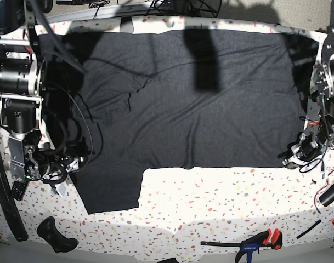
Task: Fold the T-shirt properly
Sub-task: 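Grasp both hem corners with the left and right grippers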
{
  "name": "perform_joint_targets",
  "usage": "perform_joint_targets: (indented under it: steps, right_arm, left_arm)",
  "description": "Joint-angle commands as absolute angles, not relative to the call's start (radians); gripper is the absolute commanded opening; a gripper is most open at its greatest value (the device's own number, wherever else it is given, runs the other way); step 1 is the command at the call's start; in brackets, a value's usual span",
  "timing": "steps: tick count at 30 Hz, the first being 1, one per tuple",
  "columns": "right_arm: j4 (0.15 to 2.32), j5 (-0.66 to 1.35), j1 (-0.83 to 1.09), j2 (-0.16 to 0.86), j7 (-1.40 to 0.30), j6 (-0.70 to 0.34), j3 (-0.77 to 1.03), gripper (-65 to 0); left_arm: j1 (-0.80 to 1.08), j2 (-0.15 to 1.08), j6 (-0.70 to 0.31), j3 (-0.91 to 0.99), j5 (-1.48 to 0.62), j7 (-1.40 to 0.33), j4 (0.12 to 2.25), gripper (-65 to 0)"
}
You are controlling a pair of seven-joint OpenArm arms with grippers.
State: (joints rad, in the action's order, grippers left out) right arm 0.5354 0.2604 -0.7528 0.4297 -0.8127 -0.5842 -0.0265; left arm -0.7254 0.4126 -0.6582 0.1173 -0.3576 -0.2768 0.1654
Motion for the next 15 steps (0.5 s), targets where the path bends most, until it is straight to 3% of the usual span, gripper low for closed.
perform_joint_targets:
  steps: [1,11,15]
  right_arm:
    - [0.548,0.265,-0.802,0.443,-0.803,-0.594,-0.025,-25.5]
    - [0.548,0.252,-0.849,0.446,-0.751,-0.589,-0.025,-25.5]
    - [0.547,0.155,-0.809,0.446,-0.669,-0.495,-0.025,-25.6]
  left_arm:
    - [-0.748,0.422,-0.66,0.117,-0.35,-0.291,0.172,-65.0]
    - [-0.748,0.422,-0.66,0.117,-0.35,-0.291,0.172,-65.0]
    - [-0.748,0.421,-0.66,0.117,-0.35,-0.291,0.172,-65.0]
